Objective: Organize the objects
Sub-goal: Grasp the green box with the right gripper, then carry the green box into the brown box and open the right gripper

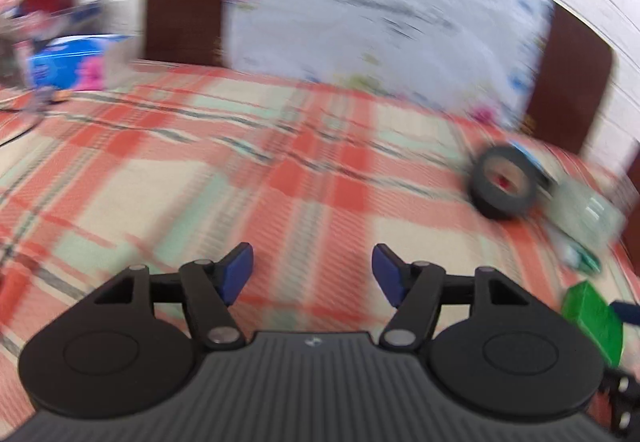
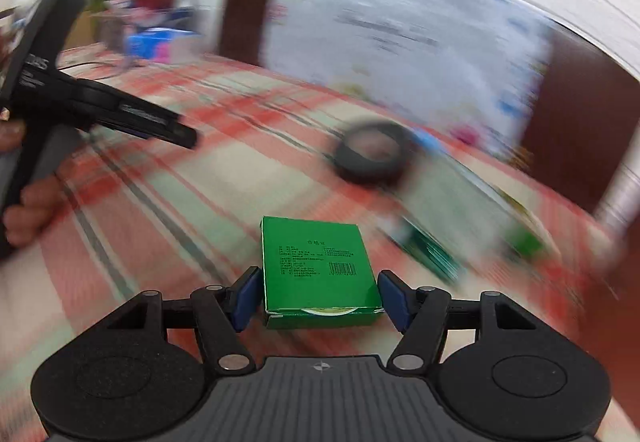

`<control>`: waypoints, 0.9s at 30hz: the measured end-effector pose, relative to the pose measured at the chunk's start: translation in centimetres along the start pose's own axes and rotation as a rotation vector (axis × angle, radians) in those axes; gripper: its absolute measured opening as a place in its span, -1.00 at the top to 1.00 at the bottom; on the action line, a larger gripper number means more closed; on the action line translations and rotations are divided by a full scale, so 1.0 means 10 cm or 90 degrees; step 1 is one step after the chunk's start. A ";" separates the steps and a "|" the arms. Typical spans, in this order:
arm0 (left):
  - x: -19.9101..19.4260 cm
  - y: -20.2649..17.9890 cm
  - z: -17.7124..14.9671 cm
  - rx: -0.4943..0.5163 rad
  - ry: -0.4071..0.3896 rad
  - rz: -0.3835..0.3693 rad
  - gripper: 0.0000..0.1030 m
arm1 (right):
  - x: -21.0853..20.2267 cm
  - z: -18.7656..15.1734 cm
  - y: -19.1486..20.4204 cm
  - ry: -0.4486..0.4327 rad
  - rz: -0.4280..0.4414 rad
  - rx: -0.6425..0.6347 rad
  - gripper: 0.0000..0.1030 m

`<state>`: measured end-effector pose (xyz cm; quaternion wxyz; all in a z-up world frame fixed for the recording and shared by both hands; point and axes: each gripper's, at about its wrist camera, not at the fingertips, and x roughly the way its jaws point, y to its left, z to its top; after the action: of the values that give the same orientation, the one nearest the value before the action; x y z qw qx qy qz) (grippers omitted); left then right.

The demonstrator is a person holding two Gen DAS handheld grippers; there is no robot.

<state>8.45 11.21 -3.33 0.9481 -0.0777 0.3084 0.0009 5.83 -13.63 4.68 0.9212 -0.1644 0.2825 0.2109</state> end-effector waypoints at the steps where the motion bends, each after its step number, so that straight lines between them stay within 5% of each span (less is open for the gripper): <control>1: -0.05 -0.13 -0.03 0.002 0.016 -0.029 -0.31 | -0.10 -0.10 -0.08 0.004 -0.021 0.016 -0.20; 6: -0.23 -0.89 -0.16 0.013 0.112 -0.217 -0.30 | -0.49 -0.50 -0.42 0.019 -0.070 0.111 -0.45; 8: -0.27 -1.22 -0.24 0.050 0.143 -0.252 -0.30 | -0.53 -0.59 -0.47 0.017 -0.068 0.126 -0.45; 15: -0.19 -1.72 -0.36 0.087 0.242 -0.269 -0.28 | -0.42 -0.59 -0.44 0.000 -0.047 0.090 -0.61; 18: -0.18 -1.81 -0.37 0.094 0.250 -0.261 0.00 | -0.38 -0.58 -0.54 -0.005 -0.010 0.104 -0.19; 20: -0.16 -1.85 -0.32 0.078 0.258 -0.255 0.09 | -0.40 -0.58 -0.53 -0.014 -0.012 0.113 -0.18; 22: -0.21 -1.93 -0.25 0.081 0.253 -0.255 0.33 | -0.44 -0.58 -0.56 -0.025 -0.021 0.127 -0.16; 27: -0.45 -2.37 0.10 0.144 0.177 -0.288 0.40 | -0.69 -0.46 -0.81 -0.101 -0.097 0.137 -0.16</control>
<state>6.53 -11.82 3.57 0.8755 -0.0377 0.4083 -0.2557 2.48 -24.58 6.59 0.9663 -0.0684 0.2168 0.1210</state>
